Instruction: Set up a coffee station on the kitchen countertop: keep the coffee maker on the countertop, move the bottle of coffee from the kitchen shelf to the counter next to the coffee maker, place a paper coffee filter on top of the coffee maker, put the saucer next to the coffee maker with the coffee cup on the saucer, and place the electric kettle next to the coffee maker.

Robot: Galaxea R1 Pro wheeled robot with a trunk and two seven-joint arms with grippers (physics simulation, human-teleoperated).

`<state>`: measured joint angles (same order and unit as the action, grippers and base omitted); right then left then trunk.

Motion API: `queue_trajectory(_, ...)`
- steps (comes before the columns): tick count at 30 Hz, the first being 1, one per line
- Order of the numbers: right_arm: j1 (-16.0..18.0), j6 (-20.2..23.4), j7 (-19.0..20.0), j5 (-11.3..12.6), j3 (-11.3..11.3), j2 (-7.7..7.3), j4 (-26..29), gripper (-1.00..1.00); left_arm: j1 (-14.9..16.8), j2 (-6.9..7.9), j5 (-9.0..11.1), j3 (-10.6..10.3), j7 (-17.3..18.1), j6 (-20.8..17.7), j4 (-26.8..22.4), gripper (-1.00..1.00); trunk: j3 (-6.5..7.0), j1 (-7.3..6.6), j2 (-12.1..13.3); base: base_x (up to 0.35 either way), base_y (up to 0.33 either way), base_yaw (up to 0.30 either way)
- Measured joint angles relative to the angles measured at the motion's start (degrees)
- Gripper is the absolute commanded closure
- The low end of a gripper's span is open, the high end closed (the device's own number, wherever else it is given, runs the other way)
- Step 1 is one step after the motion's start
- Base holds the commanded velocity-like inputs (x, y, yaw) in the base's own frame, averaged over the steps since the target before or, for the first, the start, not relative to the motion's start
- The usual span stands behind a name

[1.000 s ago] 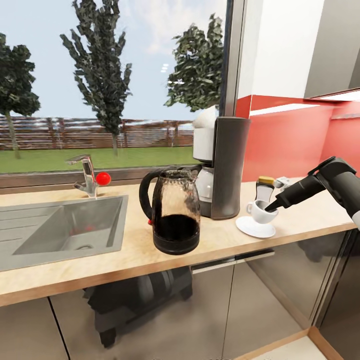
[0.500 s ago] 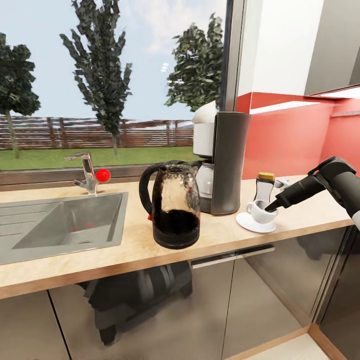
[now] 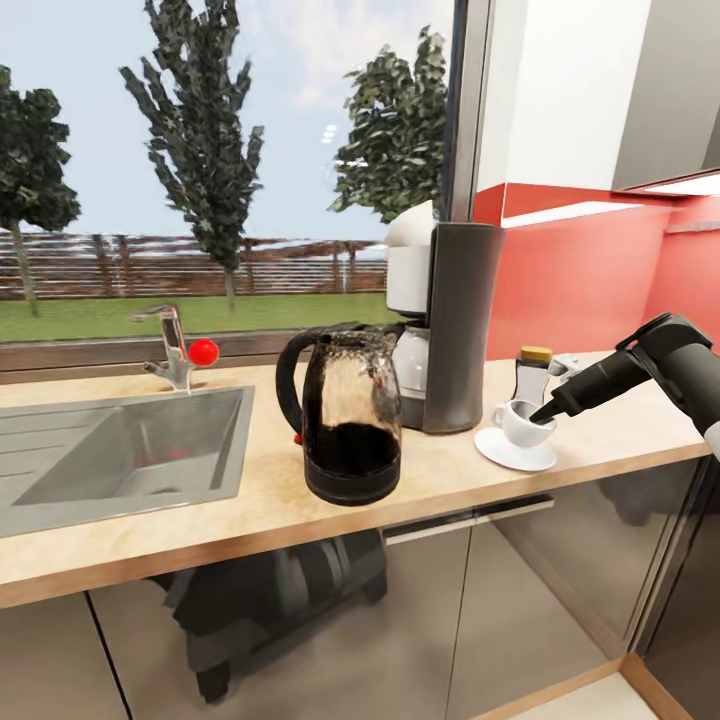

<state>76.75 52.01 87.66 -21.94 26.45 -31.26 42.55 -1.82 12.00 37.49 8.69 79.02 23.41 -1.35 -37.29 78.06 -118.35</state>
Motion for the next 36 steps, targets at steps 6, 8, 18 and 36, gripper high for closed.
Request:
queue_trajectory(6,0.01,0.03,-0.01,0.00,0.00,0.00,0.05,1.00,0.00,0.00,0.00,0.00,-0.04,-0.01,-0.01,-1.00,0.00,0.00,0.00,0.077,0.025,0.000)
queue_trajectory(8,0.01,0.03,-0.01,0.00,0.00,0.00,0.07,1.00,0.00,-0.02,0.00,0.00,-0.04,-0.01,-0.03,-1.00,0.00,0.00,0.00,0.033,0.013,0.000)
queue_trajectory(18,0.01,-0.02,0.04,0.00,-0.04,0.00,0.14,1.00,0.00,0.00,0.00,0.00,0.00,-0.01,-0.04,-1.00,0.00,0.00,0.00,0.007,0.003,0.000)
queue_trajectory(36,0.08,-0.05,0.06,-0.19,-0.25,0.00,0.19,1.00,0.00,-0.03,0.00,0.00,0.00,-0.01,-0.03,-1.00,-1.60,1.98,-3.61,0.000,0.000,0.000)
